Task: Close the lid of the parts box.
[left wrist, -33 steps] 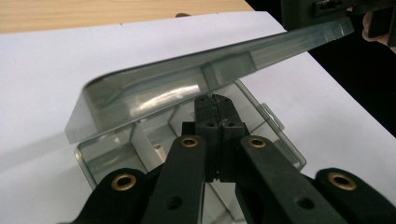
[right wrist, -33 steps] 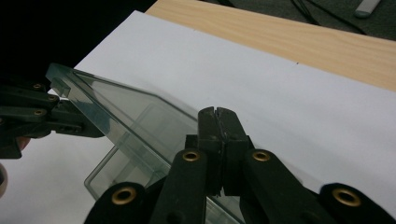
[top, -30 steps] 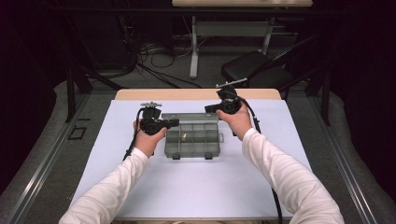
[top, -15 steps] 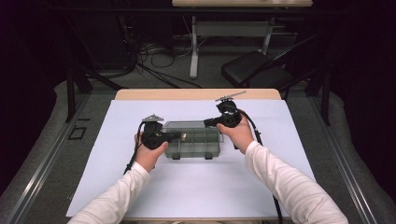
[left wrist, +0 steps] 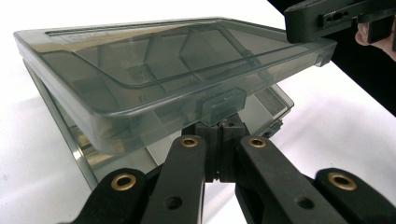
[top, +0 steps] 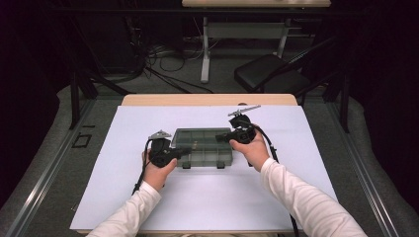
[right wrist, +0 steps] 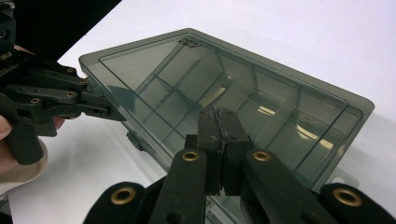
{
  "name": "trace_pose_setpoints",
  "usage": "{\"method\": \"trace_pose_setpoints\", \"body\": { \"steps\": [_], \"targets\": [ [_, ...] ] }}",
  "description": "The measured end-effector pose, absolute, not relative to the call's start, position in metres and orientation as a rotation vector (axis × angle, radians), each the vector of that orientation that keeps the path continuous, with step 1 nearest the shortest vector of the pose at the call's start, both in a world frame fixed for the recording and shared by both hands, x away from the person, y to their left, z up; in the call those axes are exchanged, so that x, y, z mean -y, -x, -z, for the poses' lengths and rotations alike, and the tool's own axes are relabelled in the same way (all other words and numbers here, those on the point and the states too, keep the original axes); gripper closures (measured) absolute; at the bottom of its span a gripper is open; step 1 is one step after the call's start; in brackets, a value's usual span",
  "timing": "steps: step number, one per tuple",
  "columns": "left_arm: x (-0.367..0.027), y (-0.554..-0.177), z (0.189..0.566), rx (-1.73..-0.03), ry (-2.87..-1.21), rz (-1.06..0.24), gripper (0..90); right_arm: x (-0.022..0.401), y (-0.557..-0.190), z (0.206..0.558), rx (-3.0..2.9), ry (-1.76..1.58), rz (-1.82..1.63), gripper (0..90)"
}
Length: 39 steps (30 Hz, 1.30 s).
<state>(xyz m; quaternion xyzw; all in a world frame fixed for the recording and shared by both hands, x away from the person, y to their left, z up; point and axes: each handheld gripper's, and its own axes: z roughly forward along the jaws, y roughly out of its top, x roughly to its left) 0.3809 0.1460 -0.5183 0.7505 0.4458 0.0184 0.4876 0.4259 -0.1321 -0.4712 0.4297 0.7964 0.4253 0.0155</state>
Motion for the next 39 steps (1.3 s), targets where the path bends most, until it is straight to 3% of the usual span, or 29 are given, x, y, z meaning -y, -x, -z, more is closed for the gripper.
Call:
{"method": "trace_pose_setpoints", "body": {
  "steps": [26, 39],
  "targets": [
    [-0.162, -0.339, 0.511, -1.034, -1.907, -0.097, 90.0, 0.134, -0.42, 0.486, -2.496, -1.382, -1.327, 89.4],
    [-0.163, -0.357, 0.506, -1.071, -1.848, -0.144, 90.0, 0.138, -0.417, 0.503, -2.505, -1.396, -1.297, 89.5]
  ]
}}
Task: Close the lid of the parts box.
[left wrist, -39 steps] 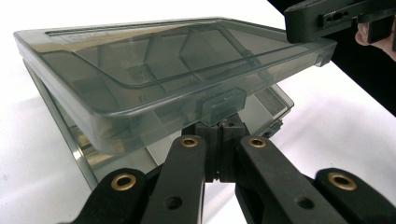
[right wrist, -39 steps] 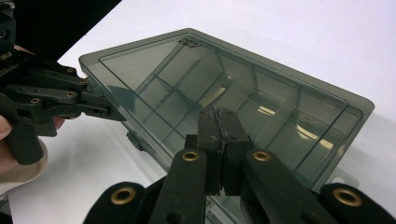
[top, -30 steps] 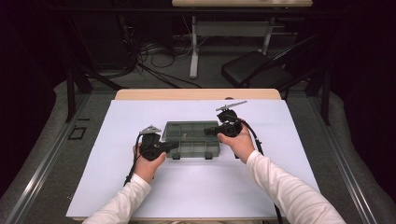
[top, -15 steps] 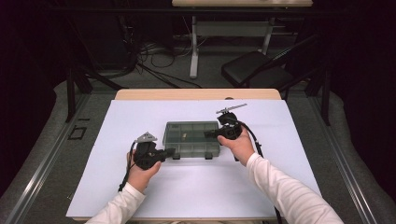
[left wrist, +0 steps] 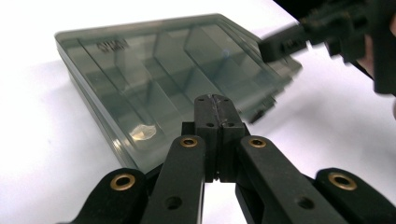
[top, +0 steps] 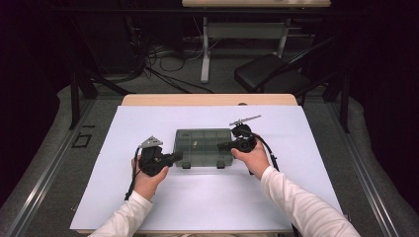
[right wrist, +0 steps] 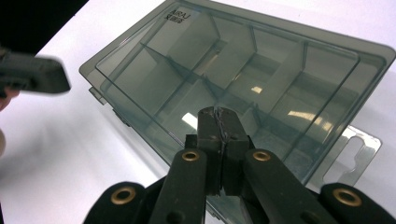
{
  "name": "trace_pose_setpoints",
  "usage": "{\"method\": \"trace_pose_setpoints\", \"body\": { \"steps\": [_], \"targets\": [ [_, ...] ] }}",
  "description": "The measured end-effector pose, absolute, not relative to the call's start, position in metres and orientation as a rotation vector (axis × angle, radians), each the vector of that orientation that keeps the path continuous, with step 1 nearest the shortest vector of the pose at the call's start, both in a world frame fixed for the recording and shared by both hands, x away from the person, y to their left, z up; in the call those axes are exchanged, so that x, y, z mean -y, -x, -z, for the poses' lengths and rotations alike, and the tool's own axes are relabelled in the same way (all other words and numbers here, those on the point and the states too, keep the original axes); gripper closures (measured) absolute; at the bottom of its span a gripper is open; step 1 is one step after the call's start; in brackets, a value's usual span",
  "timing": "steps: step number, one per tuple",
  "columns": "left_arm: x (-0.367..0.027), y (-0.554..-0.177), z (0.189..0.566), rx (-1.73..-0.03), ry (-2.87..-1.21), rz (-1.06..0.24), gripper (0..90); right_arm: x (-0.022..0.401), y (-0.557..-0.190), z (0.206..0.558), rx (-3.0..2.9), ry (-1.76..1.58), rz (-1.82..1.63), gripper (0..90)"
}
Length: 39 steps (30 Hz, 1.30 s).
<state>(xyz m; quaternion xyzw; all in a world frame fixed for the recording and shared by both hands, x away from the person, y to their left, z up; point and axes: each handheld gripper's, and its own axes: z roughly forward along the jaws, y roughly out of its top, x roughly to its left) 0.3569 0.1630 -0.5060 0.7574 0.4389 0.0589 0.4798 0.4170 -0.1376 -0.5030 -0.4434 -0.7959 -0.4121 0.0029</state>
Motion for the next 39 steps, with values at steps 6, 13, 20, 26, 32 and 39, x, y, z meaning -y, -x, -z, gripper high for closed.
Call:
{"method": "trace_pose_setpoints", "body": {
  "steps": [6, 13, 20, 26, 32, 39],
  "targets": [
    [-0.164, -0.368, 0.515, -1.106, -1.876, -0.18, 90.0, 0.137, -0.413, 0.511, 2.525, 1.393, 1.268, 89.5],
    [-0.158, -0.371, 0.521, -1.106, -1.922, -0.183, 90.0, 0.139, -0.411, 0.517, 2.524, 1.402, 1.267, 90.0],
    [-0.153, -0.371, 0.527, -1.103, -1.96, -0.201, 90.0, 0.142, -0.409, 0.521, 2.505, 1.412, 1.286, 90.0],
    [-0.154, -0.371, 0.527, -1.11, -1.96, -0.199, 90.0, 0.141, -0.408, 0.52, 2.495, 1.402, 1.304, 86.6],
    [-0.157, -0.371, 0.526, -1.116, -1.95, -0.194, 85.4, 0.142, -0.402, 0.516, 2.528, 1.393, 1.347, 81.2],
    [-0.162, -0.367, 0.523, -1.081, -1.933, -0.218, 64.0, 0.147, -0.388, 0.51, 2.53, 1.384, 1.405, 65.0]
  ]
}}
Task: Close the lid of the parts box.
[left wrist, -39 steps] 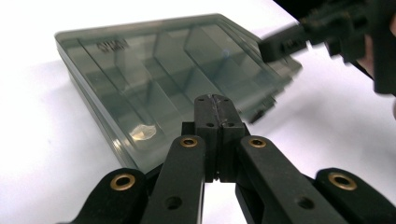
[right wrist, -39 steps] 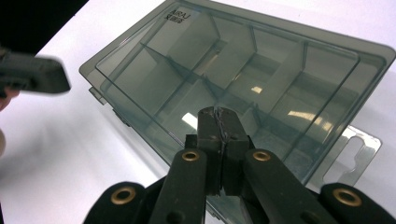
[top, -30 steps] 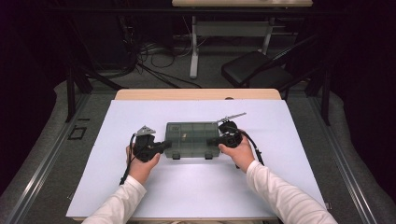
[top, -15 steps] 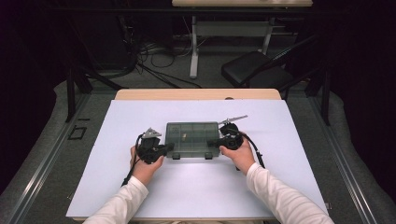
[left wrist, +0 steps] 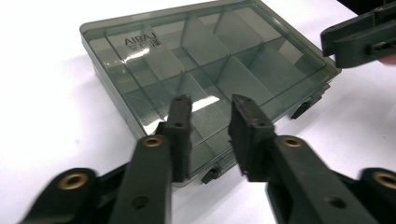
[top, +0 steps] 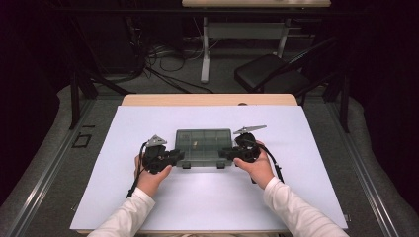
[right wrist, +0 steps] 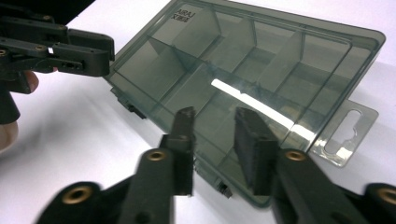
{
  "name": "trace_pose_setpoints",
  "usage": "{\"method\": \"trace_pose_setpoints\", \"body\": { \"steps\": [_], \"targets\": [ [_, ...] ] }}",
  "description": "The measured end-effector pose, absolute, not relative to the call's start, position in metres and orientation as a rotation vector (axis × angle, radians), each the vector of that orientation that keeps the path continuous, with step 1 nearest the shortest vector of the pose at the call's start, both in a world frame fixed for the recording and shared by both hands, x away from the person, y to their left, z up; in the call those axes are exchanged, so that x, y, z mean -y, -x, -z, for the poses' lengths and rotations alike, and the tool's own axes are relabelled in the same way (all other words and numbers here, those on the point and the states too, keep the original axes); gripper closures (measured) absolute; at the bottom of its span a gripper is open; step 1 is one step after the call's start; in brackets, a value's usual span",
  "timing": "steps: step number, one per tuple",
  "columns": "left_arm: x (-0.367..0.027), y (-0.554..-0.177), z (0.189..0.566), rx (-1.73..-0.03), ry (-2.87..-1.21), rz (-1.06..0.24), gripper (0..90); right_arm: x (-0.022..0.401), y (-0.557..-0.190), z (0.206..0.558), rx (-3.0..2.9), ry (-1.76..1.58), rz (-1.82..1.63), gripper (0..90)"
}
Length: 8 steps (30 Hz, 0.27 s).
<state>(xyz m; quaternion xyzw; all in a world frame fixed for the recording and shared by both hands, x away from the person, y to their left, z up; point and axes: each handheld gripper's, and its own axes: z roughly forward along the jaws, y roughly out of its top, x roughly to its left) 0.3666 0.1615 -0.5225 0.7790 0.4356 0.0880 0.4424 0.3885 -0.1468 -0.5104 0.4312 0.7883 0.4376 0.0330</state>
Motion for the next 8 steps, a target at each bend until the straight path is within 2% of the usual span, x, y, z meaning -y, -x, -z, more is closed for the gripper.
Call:
{"method": "trace_pose_setpoints", "body": {
  "steps": [3, 8],
  "targets": [
    [-0.163, -0.367, 0.524, -1.067, -1.947, -0.212, 52.3, 0.15, -0.379, 0.509, -2.401, -1.301, -1.35, 59.3],
    [-0.167, -0.364, 0.519, -1.037, -1.96, -0.241, 38.0, 0.157, -0.367, 0.511, -2.366, -1.302, -1.36, 41.0]
  ]
}}
